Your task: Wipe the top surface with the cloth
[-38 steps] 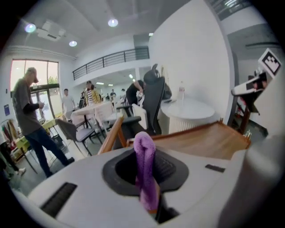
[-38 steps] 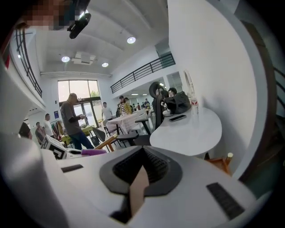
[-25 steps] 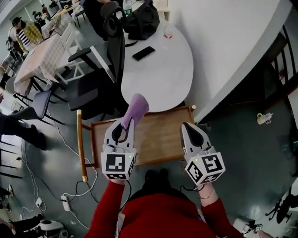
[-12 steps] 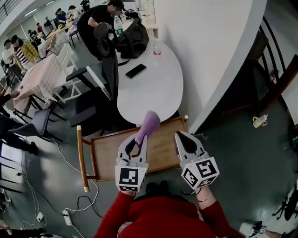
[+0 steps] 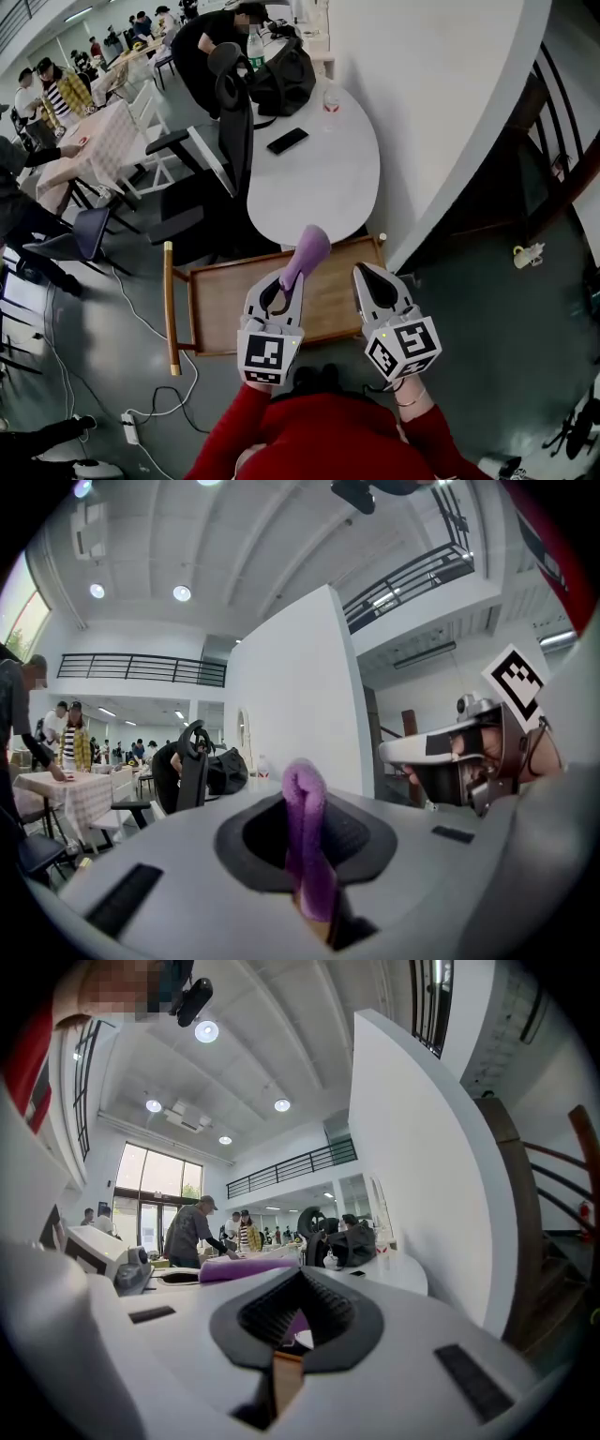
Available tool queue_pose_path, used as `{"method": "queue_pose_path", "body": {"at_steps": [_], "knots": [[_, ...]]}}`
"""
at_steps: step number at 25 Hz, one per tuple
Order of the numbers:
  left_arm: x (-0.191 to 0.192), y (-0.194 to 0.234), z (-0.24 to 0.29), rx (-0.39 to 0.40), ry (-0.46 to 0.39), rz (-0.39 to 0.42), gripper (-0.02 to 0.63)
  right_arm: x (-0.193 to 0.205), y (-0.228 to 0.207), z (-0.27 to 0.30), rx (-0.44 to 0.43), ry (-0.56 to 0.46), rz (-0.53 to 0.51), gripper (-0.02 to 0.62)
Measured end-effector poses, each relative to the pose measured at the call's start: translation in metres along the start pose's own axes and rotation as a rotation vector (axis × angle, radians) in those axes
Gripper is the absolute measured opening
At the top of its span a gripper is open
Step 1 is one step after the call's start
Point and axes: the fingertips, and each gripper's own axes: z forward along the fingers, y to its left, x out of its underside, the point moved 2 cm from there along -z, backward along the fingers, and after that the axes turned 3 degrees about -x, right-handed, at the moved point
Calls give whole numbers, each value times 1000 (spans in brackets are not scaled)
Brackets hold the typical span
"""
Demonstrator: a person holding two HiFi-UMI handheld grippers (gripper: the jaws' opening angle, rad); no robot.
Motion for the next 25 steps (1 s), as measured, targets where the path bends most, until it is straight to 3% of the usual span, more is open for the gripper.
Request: {"method": "queue_pose_path", "body": {"at_steps": [25], "knots": [[4, -7, -4, 9, -2, -42, 54, 12, 7, -4, -5, 21, 4, 11]]}}
